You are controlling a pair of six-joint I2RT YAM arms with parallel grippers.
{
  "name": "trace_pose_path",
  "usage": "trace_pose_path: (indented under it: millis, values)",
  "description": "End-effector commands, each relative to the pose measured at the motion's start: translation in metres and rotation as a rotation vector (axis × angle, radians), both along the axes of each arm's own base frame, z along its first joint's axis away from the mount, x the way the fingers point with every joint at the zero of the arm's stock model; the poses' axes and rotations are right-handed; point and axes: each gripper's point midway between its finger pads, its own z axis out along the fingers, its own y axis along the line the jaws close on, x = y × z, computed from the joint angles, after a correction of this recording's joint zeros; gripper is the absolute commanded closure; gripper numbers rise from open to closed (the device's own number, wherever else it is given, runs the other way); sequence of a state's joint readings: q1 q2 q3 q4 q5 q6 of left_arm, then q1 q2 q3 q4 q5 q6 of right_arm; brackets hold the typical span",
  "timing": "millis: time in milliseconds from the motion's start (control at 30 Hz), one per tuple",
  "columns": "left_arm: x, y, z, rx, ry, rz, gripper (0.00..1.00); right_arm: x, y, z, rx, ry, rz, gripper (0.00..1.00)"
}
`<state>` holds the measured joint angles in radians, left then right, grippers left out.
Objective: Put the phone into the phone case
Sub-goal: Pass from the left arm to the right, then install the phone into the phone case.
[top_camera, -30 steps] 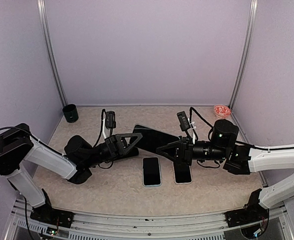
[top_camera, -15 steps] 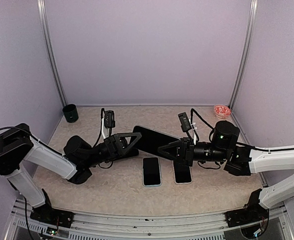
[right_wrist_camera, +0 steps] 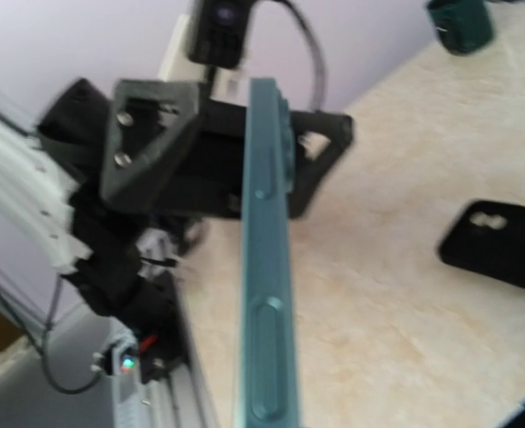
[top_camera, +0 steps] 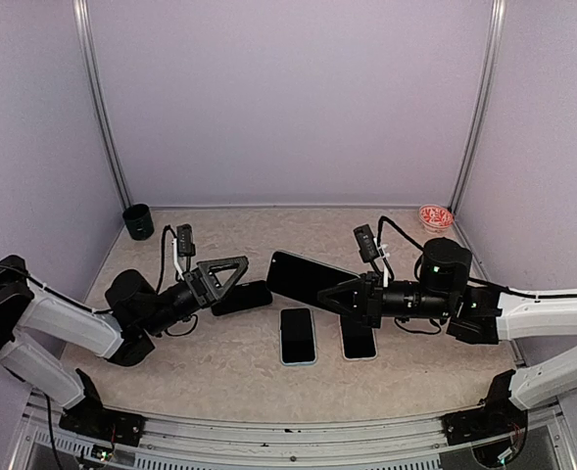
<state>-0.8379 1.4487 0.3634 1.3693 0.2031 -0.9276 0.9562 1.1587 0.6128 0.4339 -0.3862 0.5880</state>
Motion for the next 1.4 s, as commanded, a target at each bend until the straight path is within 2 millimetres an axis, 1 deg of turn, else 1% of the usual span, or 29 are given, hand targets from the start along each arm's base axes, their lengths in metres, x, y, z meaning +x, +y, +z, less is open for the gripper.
trace_pose_path:
  millis: [0, 33, 67, 133, 233, 367, 467, 633, 667, 767, 900, 1033, 1167, 1367]
  values:
    - [0.028, 0.027, -0.039, 0.162, 0.122, 0.210, 0.23, 0.015, -0.009, 0.026, 0.010, -0.071, -0.085, 1.00]
    - [0.033, 0.033, -0.045, 0.195, 0.150, 0.252, 0.22, 0.016, -0.010, 0.027, 0.008, -0.076, -0.090, 1.00]
    - [0.037, 0.040, -0.048, 0.220, 0.168, 0.296, 0.21, 0.017, -0.010, 0.026, 0.005, -0.077, -0.097, 1.00]
    - [0.045, 0.052, -0.063, 0.300, 0.217, 0.374, 0.19, 0.019, -0.011, 0.024, -0.005, -0.075, -0.109, 1.00]
    - [0.054, 0.071, -0.078, 0.374, 0.277, 0.459, 0.19, 0.024, -0.011, 0.019, -0.023, -0.061, -0.131, 1.00]
    - [0.065, 0.090, -0.097, 0.428, 0.342, 0.516, 0.19, 0.032, -0.011, 0.011, -0.068, -0.039, -0.168, 1.00]
    - [0.075, 0.098, -0.109, 0.480, 0.371, 0.537, 0.21, 0.039, -0.011, 0.009, -0.102, -0.028, -0.196, 1.00]
    - [0.093, 0.103, -0.132, 0.579, 0.424, 0.549, 0.23, 0.051, -0.013, 0.005, -0.158, -0.005, -0.252, 1.00]
    - [0.096, 0.102, -0.140, 0.607, 0.439, 0.547, 0.23, 0.053, -0.013, 0.004, -0.167, 0.000, -0.258, 1.00]
    - [0.106, 0.101, -0.155, 0.666, 0.475, 0.550, 0.23, 0.059, -0.012, -0.005, -0.193, 0.032, -0.261, 1.00]
    - [0.110, 0.102, -0.175, 0.722, 0.519, 0.556, 0.25, 0.062, -0.010, -0.013, -0.191, 0.087, -0.232, 1.00]
    - [0.112, 0.104, -0.183, 0.748, 0.543, 0.561, 0.27, 0.066, -0.012, -0.019, -0.200, 0.119, -0.243, 1.00]
    - [0.112, 0.109, -0.191, 0.778, 0.574, 0.581, 0.29, 0.077, -0.021, -0.022, -0.232, 0.151, -0.325, 1.00]
    - [0.109, 0.116, -0.202, 0.814, 0.607, 0.601, 0.30, 0.087, -0.027, -0.029, -0.303, 0.194, -0.395, 1.00]
